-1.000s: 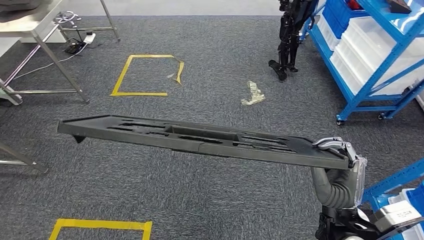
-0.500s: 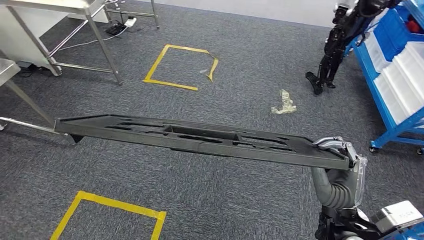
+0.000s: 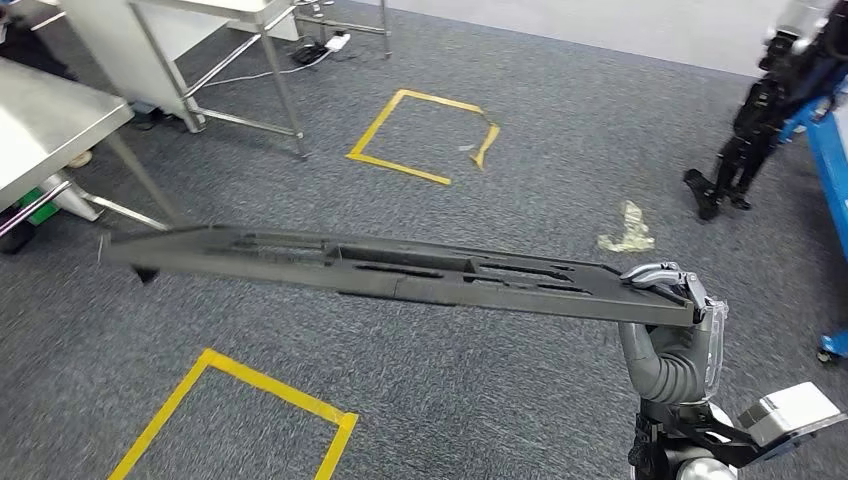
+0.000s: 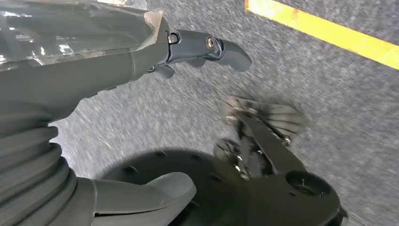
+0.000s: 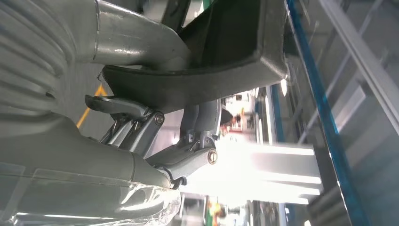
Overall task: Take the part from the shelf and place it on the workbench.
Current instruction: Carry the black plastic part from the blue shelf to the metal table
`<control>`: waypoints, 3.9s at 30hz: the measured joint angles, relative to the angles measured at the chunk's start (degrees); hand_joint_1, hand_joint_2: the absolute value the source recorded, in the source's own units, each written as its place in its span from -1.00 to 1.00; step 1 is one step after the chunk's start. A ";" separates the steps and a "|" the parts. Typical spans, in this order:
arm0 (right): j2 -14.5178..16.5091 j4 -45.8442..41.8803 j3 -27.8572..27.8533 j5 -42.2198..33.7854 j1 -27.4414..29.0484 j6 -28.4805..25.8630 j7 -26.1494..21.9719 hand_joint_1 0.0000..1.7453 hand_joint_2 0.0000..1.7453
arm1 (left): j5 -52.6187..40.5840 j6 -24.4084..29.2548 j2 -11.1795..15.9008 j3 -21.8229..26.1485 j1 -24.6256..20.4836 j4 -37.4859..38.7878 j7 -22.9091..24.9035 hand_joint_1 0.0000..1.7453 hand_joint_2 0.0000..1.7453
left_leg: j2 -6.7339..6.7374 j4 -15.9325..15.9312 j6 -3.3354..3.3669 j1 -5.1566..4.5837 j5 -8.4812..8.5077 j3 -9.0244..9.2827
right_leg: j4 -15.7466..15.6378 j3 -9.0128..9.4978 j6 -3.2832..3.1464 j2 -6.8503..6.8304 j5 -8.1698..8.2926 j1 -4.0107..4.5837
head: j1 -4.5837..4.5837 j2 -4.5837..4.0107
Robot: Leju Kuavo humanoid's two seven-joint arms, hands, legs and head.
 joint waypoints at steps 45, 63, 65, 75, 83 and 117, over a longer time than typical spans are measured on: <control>-2.34 3.53 5.51 -2.34 -4.58 -4.68 2.30 1.00 1.00 | -0.10 3.12 0.31 1.51 -10.00 -17.83 16.25 -1.00 1.00 | 0.84 -12.72 2.61 0.10 7.39 5.91 | 9.14 -4.41 1.99 -0.23 -4.21 0.47 | 0.59 0.00; -3.60 3.69 5.77 -2.67 -4.10 -6.13 2.03 1.00 1.00 | 0.63 3.68 0.11 1.38 -9.44 -18.68 17.03 -1.00 1.00 | 0.62 3.85 -0.43 0.25 0.12 -3.04 | 0.74 -1.45 0.04 -1.16 0.84 0.10 | -0.21 0.00; -3.61 3.69 5.84 -2.66 -4.10 -6.24 2.04 1.00 1.00 | 0.67 3.69 0.11 1.37 -9.37 -18.70 17.03 -1.00 1.00 | 1.33 0.49 -0.44 0.33 2.57 -1.13 | 0.78 -1.35 0.05 -2.58 0.75 0.14 | -0.24 0.00; -3.67 3.67 6.29 -2.65 -4.12 -6.51 2.02 1.00 1.00 | 0.80 3.51 0.15 0.82 -9.73 -19.20 17.05 -1.00 1.00 | 1.59 -13.23 2.34 0.19 7.67 6.14 | 6.92 -3.25 1.76 -0.75 -3.27 0.61 | 0.38 0.00; -3.73 3.68 6.46 -2.68 -3.77 -6.62 2.48 1.00 1.00 | 2.41 3.73 0.28 -0.07 -9.69 -19.06 16.89 -1.00 1.00 | -5.23 -12.68 1.45 0.53 7.93 5.66 | 3.82 -2.41 3.98 3.86 -0.79 -0.70 | 0.85 0.00; -3.71 3.82 6.88 -3.12 -4.40 -6.67 2.58 1.00 1.00 | 4.45 6.21 1.37 -2.88 -8.69 -20.27 16.27 -1.00 1.00 | -1.20 -12.57 1.95 -0.17 7.19 6.12 | 0.81 -1.86 2.69 1.55 1.24 -0.14 | 0.60 0.00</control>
